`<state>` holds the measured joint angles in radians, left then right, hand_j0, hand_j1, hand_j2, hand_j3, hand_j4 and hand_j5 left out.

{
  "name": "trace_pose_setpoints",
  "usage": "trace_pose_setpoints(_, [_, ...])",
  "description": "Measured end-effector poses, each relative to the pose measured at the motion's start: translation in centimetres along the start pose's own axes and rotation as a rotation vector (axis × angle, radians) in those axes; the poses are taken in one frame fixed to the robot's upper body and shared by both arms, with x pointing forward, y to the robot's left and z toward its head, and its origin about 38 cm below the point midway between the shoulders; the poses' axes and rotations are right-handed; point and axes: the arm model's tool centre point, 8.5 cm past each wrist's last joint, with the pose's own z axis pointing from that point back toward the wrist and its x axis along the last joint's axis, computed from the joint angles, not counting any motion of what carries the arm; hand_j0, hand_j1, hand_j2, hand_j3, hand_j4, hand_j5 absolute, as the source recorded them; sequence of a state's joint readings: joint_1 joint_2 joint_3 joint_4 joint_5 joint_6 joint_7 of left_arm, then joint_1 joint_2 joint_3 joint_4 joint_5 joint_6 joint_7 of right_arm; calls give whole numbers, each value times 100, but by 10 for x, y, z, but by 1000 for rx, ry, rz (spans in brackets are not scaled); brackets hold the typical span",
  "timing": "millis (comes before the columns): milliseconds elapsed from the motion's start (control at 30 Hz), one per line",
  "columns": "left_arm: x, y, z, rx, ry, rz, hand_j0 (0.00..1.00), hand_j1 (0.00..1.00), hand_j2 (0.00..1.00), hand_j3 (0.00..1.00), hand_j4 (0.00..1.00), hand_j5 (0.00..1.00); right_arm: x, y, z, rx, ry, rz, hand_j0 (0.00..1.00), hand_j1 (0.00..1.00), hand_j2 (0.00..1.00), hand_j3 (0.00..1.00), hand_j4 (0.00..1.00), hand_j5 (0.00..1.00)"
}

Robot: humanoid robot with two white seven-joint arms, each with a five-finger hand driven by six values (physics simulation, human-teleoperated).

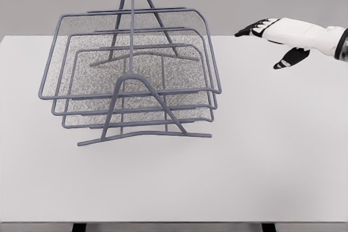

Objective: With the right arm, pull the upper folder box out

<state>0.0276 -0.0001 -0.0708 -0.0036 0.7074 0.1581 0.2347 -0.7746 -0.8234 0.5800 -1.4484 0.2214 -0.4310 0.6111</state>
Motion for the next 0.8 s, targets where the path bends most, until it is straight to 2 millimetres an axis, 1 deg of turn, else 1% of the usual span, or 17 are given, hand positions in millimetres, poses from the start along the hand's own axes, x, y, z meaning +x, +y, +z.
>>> trace_pose_setpoints(100, [0, 0, 0, 0, 0, 0, 100, 100, 100, 100, 100, 100, 3, -4, -4, -9, -5, 19, 100, 100, 100, 100, 100, 100])
trace_pose_setpoints(133, [-1, 1, 0, 1, 1, 0, 100, 100, 100, 100, 100, 100, 7, -10, -9, -19, -16, 44, 100, 100, 100, 100, 100, 100])
trace_pose_setpoints(167, [0, 0, 0, 0, 0, 0, 100, 100, 100, 100, 100, 100, 13, -17, -16, -30, -35, 77, 100, 100, 100, 100, 100, 100])
trace_pose_setpoints(300, [0, 0, 0, 0, 0, 0, 100, 100, 100, 100, 100, 100, 43, -13, -38, -37, -150, 172, 100, 100, 100, 100, 100, 100])
trace_pose_setpoints(333, [-1, 1, 0, 1, 1, 0, 100, 100, 100, 100, 100, 100, 47, -3, -39, -43, -172, 157, 100, 100, 100, 100, 100, 100])
trace_pose_setpoints(367, [0, 0, 0, 0, 0, 0, 100, 100, 100, 100, 100, 100, 45, 25, -34, -53, -173, 99, 100, 100, 100, 100, 100, 100])
trace_pose_setpoints(400, [0, 0, 0, 0, 0, 0, 100, 100, 100, 100, 100, 100, 40, 28, -23, -99, -152, 79, 100, 100, 100, 100, 100, 100])
trace_pose_setpoints(433, [-1, 1, 0, 1, 1, 0, 100, 100, 100, 100, 100, 100, 35, 15, -13, -156, -131, 84, 100, 100, 100, 100, 100, 100])
trace_pose_setpoints(500, [-1, 1, 0, 1, 1, 0, 100, 100, 100, 100, 100, 100, 31, -6, 2, -236, -107, 105, 100, 100, 100, 100, 100, 100])
trace_pose_setpoints(567, [0, 0, 0, 0, 0, 0, 100, 100, 100, 100, 100, 100, 29, -17, 9, -277, -97, 116, 100, 100, 100, 100, 100, 100])
trace_pose_setpoints(600, [0, 0, 0, 0, 0, 0, 100, 100, 100, 100, 100, 100, 33, -39, 9, -307, -106, 155, 100, 100, 100, 100, 100, 100])
trace_pose_setpoints(633, [0, 0, 0, 0, 0, 0, 100, 100, 100, 100, 100, 100, 40, -54, 2, -314, -130, 186, 100, 100, 100, 100, 100, 100])
trace_pose_setpoints(700, [0, 0, 0, 0, 0, 0, 100, 100, 100, 100, 100, 100, 48, -38, -19, -255, -170, 168, 100, 100, 100, 100, 100, 100])
trace_pose_setpoints(800, [0, 0, 0, 0, 0, 0, 100, 100, 100, 100, 100, 100, 57, -21, -43, -202, -215, 143, 100, 100, 100, 100, 100, 100])
